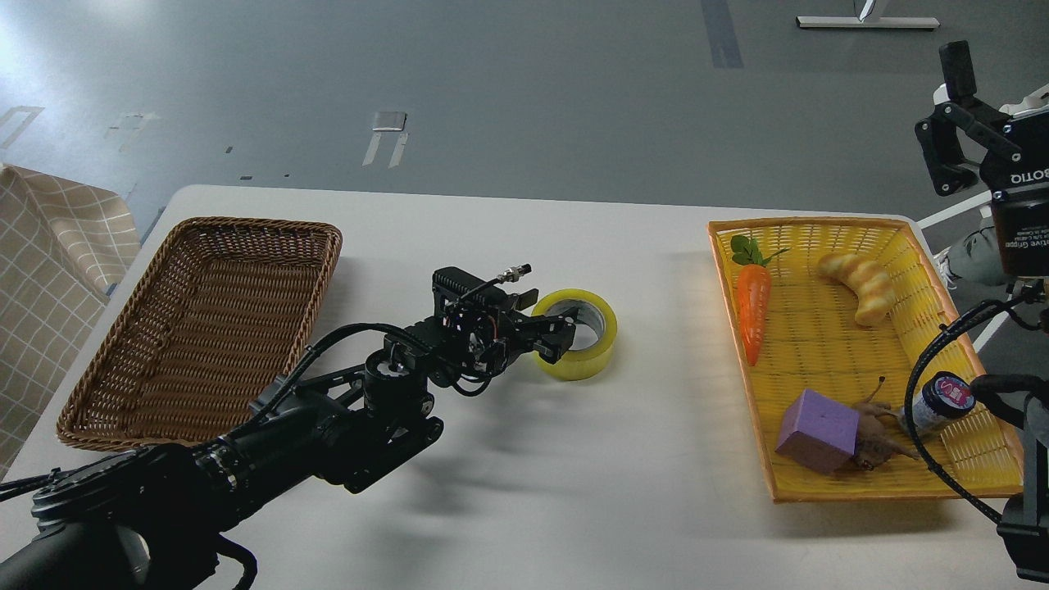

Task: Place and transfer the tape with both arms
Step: 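Grasp the tape roll's rim with the left gripper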

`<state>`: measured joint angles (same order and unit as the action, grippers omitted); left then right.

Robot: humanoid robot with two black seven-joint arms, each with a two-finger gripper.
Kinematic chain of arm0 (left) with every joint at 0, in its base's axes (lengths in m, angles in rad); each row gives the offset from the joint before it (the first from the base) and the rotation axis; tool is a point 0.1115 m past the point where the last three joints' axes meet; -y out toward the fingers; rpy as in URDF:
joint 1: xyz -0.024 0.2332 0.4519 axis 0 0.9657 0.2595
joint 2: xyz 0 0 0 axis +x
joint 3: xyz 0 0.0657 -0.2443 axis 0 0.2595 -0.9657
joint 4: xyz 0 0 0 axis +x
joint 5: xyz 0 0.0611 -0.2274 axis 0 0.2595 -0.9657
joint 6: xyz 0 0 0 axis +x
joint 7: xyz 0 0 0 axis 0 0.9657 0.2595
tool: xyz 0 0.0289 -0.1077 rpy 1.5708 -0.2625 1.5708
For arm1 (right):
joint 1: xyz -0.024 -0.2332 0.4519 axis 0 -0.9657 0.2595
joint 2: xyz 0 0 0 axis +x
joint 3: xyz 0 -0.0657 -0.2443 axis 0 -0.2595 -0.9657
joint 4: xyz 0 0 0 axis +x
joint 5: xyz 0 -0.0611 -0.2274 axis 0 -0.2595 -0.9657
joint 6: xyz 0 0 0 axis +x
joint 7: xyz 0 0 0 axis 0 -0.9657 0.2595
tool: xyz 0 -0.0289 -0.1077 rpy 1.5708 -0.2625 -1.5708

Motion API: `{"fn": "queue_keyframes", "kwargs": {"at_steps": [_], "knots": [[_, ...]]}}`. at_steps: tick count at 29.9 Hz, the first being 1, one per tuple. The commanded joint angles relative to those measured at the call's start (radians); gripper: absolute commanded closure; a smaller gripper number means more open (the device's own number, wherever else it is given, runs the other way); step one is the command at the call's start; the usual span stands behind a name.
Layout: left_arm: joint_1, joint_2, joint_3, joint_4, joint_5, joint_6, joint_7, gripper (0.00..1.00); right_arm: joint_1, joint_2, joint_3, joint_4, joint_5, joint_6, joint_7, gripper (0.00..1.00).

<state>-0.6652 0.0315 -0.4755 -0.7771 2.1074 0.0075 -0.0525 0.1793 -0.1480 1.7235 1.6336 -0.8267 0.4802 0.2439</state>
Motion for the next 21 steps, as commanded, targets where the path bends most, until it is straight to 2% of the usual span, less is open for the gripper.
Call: {"fn": "queue_keyframes", "kwargs": {"at_steps": [1, 8, 9, 10, 11, 13, 21], "knots": [[-0.001, 0.004, 0.000, 0.001, -0.007, -0.009, 0.002, 0.54, -0.001, -0.001, 0.007, 0.000, 0.000, 0.000, 0.000, 0.00], [-0.004, 0.018, 0.000, 0.004, -0.009, -0.018, 0.002, 0.54, -0.012, -0.001, 0.018, 0.000, 0.000, 0.000, 0.000, 0.00], [-0.004, 0.018, 0.000, 0.002, -0.009, -0.018, 0.002, 0.57, -0.015, 0.001, 0.018, 0.000, 0.000, 0.000, 0.000, 0.00], [-0.004, 0.018, 0.000, 0.004, -0.009, -0.018, 0.002, 0.68, -0.015, -0.001, 0.018, 0.000, 0.000, 0.000, 0.000, 0.00], [-0.004, 0.018, 0.000, 0.004, -0.009, -0.018, 0.002, 0.73, -0.015, -0.001, 0.019, 0.000, 0.000, 0.000, 0.000, 0.00], [-0.004, 0.021, 0.000, 0.002, -0.010, -0.021, -0.006, 0.91, -0.017, -0.001, 0.021, 0.000, 0.000, 0.000, 0.000, 0.00], [-0.004, 0.028, -0.002, -0.005, -0.035, -0.027, -0.007, 0.93, -0.020, -0.001, 0.024, -0.005, 0.000, 0.000, 0.000, 0.00]]}}
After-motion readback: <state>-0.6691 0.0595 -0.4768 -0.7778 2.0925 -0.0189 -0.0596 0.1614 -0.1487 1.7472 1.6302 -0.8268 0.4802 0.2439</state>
